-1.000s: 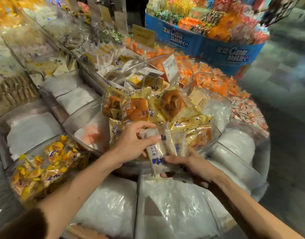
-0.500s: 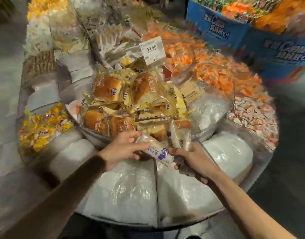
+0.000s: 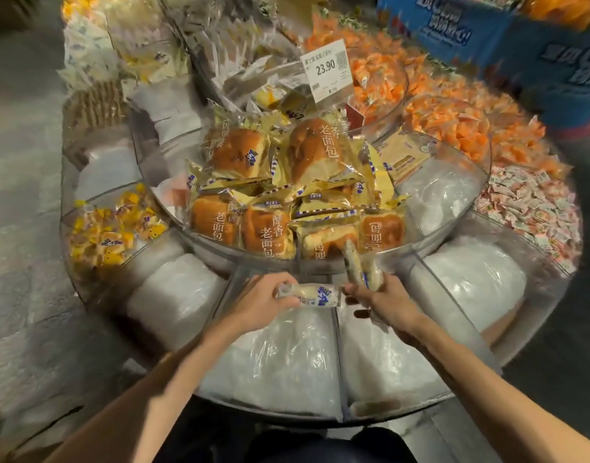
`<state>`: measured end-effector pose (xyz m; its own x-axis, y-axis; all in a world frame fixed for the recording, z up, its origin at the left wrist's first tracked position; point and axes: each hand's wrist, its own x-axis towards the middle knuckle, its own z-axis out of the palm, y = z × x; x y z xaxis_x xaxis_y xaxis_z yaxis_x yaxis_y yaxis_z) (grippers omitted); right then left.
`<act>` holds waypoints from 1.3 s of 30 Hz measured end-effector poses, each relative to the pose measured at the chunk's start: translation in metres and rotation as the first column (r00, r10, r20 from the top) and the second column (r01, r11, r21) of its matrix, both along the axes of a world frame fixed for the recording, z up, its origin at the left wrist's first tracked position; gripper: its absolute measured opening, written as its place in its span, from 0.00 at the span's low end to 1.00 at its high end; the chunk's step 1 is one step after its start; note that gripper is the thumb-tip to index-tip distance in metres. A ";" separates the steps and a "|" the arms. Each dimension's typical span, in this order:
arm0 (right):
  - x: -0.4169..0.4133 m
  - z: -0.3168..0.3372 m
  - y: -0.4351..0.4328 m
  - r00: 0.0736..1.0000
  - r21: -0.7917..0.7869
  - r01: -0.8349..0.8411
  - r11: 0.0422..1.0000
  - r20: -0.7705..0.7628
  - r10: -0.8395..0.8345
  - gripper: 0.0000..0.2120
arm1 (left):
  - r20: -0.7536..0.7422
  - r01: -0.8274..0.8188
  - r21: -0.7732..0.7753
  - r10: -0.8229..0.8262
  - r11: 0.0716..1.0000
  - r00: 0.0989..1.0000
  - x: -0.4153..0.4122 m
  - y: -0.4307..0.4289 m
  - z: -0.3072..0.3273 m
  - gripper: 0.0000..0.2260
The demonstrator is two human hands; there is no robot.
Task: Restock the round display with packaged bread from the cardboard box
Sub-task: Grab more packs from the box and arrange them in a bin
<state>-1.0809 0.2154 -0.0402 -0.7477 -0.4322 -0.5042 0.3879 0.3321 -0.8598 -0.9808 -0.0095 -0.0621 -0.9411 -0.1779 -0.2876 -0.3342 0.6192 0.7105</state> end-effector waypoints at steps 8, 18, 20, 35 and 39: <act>0.017 -0.002 -0.001 0.997 0.045 0.056 0.997 -0.051 -0.053 0.12 | 0.149 0.338 -0.157 -0.316 0.928 0.937 -0.017 -0.039 -0.045 0.06; 0.030 0.006 -0.005 0.997 0.022 0.057 0.998 -0.048 -0.056 0.13 | -0.203 0.224 -0.647 -0.448 0.729 0.870 -0.022 -0.036 -0.067 0.13; 0.029 0.010 0.000 0.996 0.007 0.086 0.996 -0.030 -0.085 0.12 | -0.206 0.193 -0.684 -0.440 0.704 0.874 -0.025 -0.023 -0.070 0.15; 0.037 0.016 -0.020 0.943 0.104 -0.312 0.944 0.154 0.295 0.12 | -0.328 0.034 -0.193 -0.098 0.981 0.939 0.010 -0.025 -0.013 0.27; 0.048 0.015 -0.048 0.841 0.135 -0.529 0.838 0.215 0.497 0.06 | -0.107 0.379 -0.205 -0.405 0.902 0.908 0.047 -0.036 0.014 0.31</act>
